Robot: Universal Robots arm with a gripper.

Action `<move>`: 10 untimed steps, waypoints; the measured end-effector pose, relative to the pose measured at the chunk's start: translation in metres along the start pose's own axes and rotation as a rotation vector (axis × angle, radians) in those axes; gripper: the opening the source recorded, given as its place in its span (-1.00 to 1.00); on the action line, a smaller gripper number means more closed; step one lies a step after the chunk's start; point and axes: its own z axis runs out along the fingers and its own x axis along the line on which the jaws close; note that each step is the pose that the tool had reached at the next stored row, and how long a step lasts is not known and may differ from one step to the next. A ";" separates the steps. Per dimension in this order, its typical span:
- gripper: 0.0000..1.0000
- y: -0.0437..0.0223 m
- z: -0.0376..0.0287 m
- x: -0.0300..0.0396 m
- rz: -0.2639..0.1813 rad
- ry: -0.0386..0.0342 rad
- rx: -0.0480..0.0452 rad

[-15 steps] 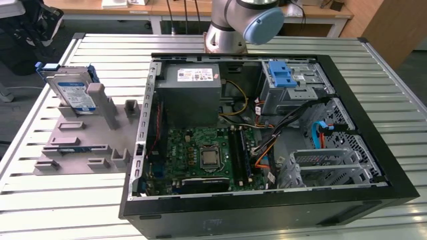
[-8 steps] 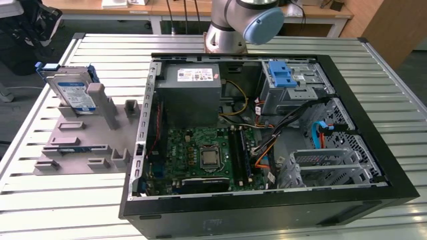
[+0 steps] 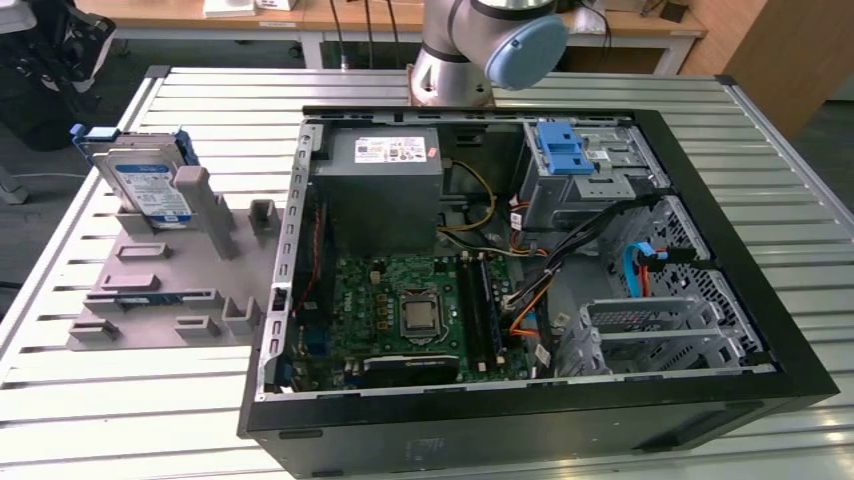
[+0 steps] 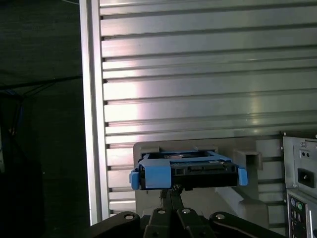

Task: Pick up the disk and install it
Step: 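Reach for the disk, then pick up the disk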

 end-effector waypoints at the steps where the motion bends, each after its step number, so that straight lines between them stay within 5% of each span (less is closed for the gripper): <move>1: -0.79 0.0003 0.0000 0.0004 0.000 0.0000 0.0000; 10: -0.79 0.0007 0.0001 0.0010 0.000 0.0001 0.0001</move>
